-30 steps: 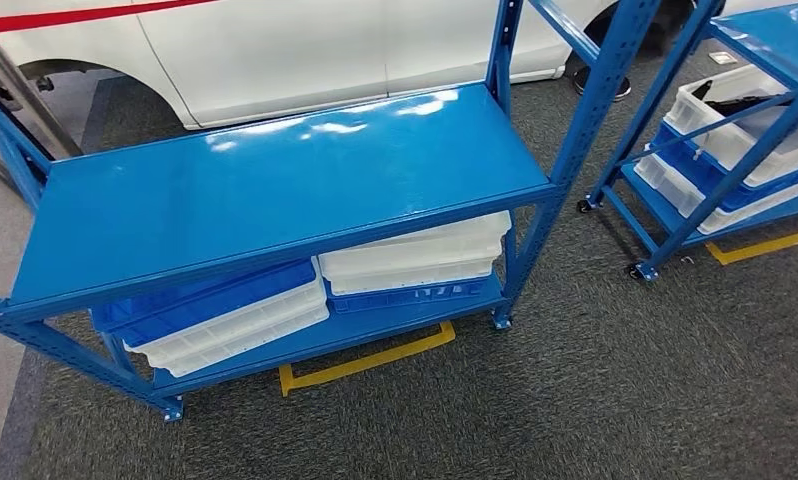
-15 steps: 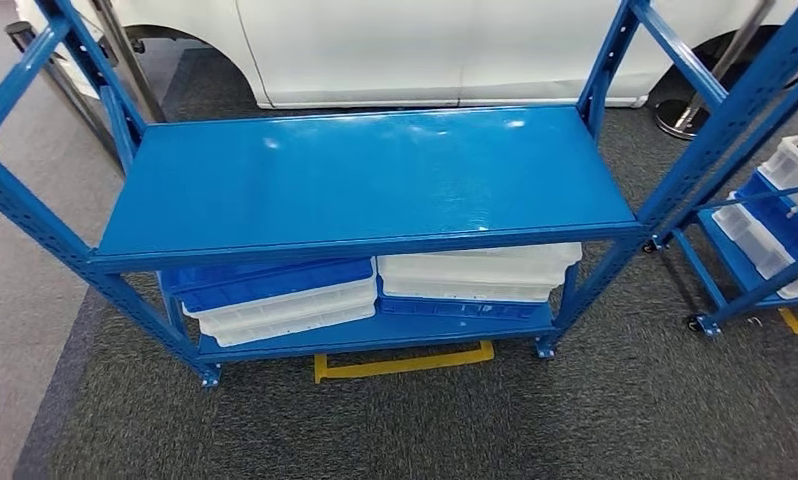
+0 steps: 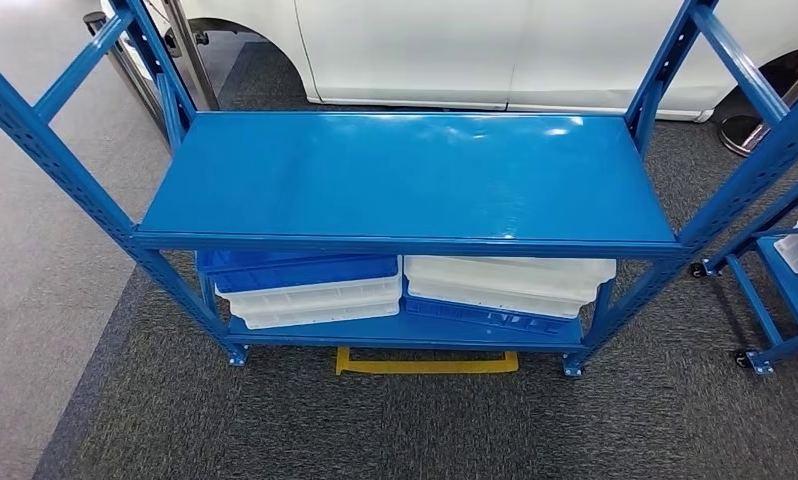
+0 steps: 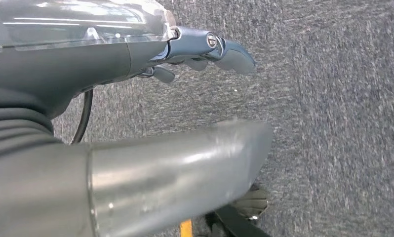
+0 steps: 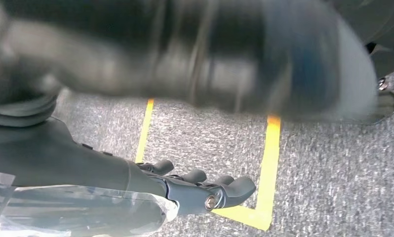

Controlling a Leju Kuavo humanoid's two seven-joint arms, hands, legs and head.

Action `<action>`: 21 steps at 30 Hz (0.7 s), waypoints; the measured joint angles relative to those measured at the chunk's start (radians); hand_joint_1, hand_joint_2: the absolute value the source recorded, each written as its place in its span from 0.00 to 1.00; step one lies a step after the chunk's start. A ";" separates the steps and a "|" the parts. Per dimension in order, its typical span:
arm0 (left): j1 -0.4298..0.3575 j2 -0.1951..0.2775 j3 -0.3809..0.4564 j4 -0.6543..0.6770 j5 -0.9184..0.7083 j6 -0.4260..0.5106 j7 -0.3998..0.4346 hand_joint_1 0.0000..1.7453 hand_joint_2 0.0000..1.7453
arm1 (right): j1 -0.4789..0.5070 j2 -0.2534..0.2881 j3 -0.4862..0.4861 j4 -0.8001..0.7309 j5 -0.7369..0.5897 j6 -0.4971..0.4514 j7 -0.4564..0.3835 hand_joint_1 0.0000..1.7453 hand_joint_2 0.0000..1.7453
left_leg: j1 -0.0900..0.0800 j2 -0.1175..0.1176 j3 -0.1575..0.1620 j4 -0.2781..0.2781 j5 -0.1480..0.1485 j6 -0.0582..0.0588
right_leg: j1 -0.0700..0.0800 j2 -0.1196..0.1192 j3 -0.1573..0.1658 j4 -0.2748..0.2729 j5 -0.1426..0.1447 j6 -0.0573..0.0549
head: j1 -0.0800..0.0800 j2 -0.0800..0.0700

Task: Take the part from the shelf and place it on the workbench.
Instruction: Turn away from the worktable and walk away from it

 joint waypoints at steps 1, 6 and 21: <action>-0.001 0.000 0.000 0.000 0.000 0.000 0.001 0.00 0.00 | -0.001 0.001 -0.002 0.000 0.000 -0.005 0.002 0.00 1.00 | -0.002 0.002 0.036 -0.068 0.024 0.005 | 0.002 -0.002 0.001 0.002 -0.003 0.004 | 0.000 0.000; 0.000 -0.002 -0.003 0.001 0.000 0.001 0.005 0.00 0.00 | -0.004 0.003 -0.011 -0.002 0.003 -0.027 0.023 0.00 1.00 | -0.006 0.000 0.069 -0.138 0.040 0.016 | 0.010 -0.004 -0.001 0.008 -0.008 0.005 | 0.000 0.000; 0.000 -0.002 -0.008 0.002 0.002 0.020 0.039 0.00 1.00 | -0.009 0.008 -0.039 -0.010 0.006 -0.061 0.051 0.00 1.00 | -0.012 0.000 0.069 -0.136 0.038 0.027 | 0.005 -0.004 0.001 0.000 -0.002 0.022 | 0.000 0.000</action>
